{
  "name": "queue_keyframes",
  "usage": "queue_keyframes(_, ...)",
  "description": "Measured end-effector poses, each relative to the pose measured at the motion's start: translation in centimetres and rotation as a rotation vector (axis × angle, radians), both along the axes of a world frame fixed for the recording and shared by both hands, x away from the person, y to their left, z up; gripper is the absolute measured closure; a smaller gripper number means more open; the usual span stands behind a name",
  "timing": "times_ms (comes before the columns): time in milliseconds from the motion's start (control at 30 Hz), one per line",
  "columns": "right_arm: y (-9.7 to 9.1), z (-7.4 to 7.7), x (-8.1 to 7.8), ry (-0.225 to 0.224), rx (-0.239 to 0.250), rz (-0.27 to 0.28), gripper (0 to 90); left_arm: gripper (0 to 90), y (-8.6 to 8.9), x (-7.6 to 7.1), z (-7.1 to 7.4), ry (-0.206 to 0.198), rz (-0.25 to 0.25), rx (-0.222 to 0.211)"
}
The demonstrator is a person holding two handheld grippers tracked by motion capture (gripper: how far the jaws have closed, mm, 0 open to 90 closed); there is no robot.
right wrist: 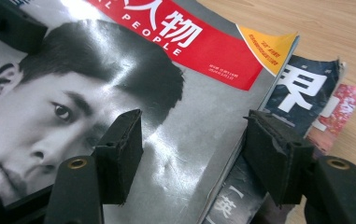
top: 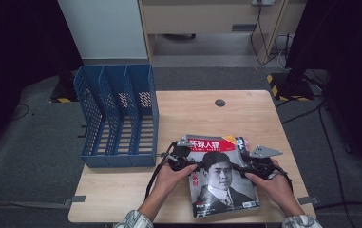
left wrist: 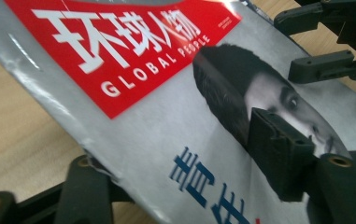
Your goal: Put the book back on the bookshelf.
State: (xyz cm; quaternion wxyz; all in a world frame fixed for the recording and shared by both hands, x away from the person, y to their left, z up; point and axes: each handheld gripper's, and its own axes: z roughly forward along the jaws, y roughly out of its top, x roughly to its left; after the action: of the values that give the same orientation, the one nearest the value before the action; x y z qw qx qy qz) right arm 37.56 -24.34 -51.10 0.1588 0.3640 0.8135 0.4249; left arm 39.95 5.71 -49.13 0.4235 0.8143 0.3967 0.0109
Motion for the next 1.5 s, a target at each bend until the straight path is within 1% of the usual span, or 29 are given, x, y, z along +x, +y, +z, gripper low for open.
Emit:
queue_keyframes(33, 0.0, 0.1, 0.1, 0.006, 0.000, -0.002, 37.8, 43.1, 0.0, 0.1, 0.2, 0.006, 0.000, -0.006)
queue_keyframes(100, -0.1, 0.1, 0.3, 0.018, 0.008, 0.001, 35.5, 48.2, 0.1, 0.4, 0.6, 0.001, -0.001, -0.009)
queue_keyframes(167, -0.1, 0.1, 0.9, 0.035, 0.035, -0.017, 30.2, 50.4, 0.2, 0.8, 0.9, 0.000, -0.004, 0.011)
queue_keyframes(233, 0.2, 0.1, 1.5, 0.049, 0.044, -0.038, 27.7, 51.0, 0.3, 1.0, 1.1, 0.009, 0.008, -0.005)
queue_keyframes(333, 0.6, 0.1, 1.9, 0.049, 0.036, -0.035, 26.9, 52.0, 0.6, 1.5, 1.4, 0.020, 0.015, -0.007)
queue_keyframes(433, 0.7, 0.0, 1.8, 0.034, 0.013, -0.031, 28.4, 50.9, 0.6, 2.1, 1.4, 0.049, 0.018, -0.013)
queue_keyframes(467, 0.8, 0.0, 1.7, 0.017, 0.003, -0.030, 28.6, 50.4, 0.6, 2.1, 1.4, 0.049, 0.018, -0.013)
queue_keyframes(500, 0.8, -0.1, 1.6, 0.016, 0.000, -0.029, 28.6, 50.4, 0.5, 2.4, 1.6, 0.065, 0.022, -0.017)
queue_keyframes(533, 0.8, -0.1, 1.5, 0.016, 0.003, -0.035, 28.6, 50.1, 0.5, 2.4, 1.6, 0.065, 0.022, -0.017)
queue_keyframes(567, 0.8, -0.1, 1.5, 0.011, 0.002, -0.036, 28.5, 49.4, 0.3, 2.8, 1.8, 0.073, 0.020, -0.014)
queue_keyframes(667, 0.9, -0.1, 1.5, 0.010, 0.002, -0.042, 28.4, 45.4, 0.0, 3.1, 2.1, 0.075, 0.020, -0.009)
queue_keyframes(700, 1.0, -0.2, 1.4, 0.006, 0.002, -0.049, 28.4, 43.0, -0.3, 3.4, 2.2, 0.081, 0.014, 0.003)
queue_keyframes(733, 1.0, -0.2, 1.4, 0.004, 0.002, -0.050, 28.4, 40.6, -0.3, 3.4, 2.2, 0.081, 0.014, 0.003)
queue_keyframes(767, 1.0, -0.2, 1.4, 0.002, 0.000, -0.050, 28.4, 39.5, -0.7, 3.9, 2.3, 0.086, 0.011, 0.013)
queue_keyframes(800, 1.0, -0.2, 1.4, 0.002, 0.000, -0.051, 28.4, 38.8, -0.8, 4.0, 2.3, 0.089, 0.013, 0.010)
queue_keyframes(867, 1.0, -0.2, 1.4, 0.000, 0.001, -0.052, 28.4, 38.7, -0.9, 4.2, 2.3, 0.091, 0.017, 0.007)
queue_keyframes(933, 1.1, -0.2, 1.3, -0.001, 0.002, -0.054, 28.6, 38.5, -1.1, 4.9, 2.2, 0.104, 0.023, 0.002)
queue_keyframes(1000, 1.1, -0.2, 1.3, -0.002, 0.002, -0.056, 28.8, 38.5, -1.1, 5.1, 2.2, 0.110, 0.018, 0.006)
queue_keyframes(1033, 1.1, -0.2, 1.2, -0.005, -0.002, -0.056, 29.0, 39.1, -1.3, 5.4, 2.1, 0.116, 0.015, 0.013)
queue_keyframes(1067, 1.1, -0.2, 1.2, -0.005, -0.002, -0.056, 29.1, 39.3, -1.3, 5.5, 2.1, 0.125, 0.016, 0.007)
queue_keyframes(1100, 1.2, -0.2, 1.2, -0.007, -0.004, -0.055, 29.2, 39.3, -1.3, 5.7, 2.0, 0.132, 0.012, 0.011)
queue_keyframes(1167, 1.2, -0.1, 1.2, -0.011, -0.009, -0.053, 29.5, 40.4, -1.3, 5.9, 1.8, 0.148, 0.012, -0.001)
queue_keyframes(1300, 1.3, -0.1, 1.1, -0.026, -0.019, -0.053, 30.1, 43.6, -1.4, 6.3, 1.2, 0.172, 0.010, -0.003)
queue_keyframes(1367, 1.3, -0.1, 1.1, -0.029, -0.020, -0.055, 30.3, 45.7, -1.4, 6.3, 1.1, 0.175, 0.007, -0.008)
queue_keyframes(1467, 1.3, -0.1, 1.1, -0.030, -0.020, -0.056, 31.8, 45.9, -1.9, 6.3, 0.7, 0.209, -0.013, -0.033)
queue_keyframes(1500, 1.3, -0.1, 1.1, -0.033, -0.018, -0.058, 32.2, 45.9, -2.1, 6.3, 0.7, 0.208, -0.022, -0.028)
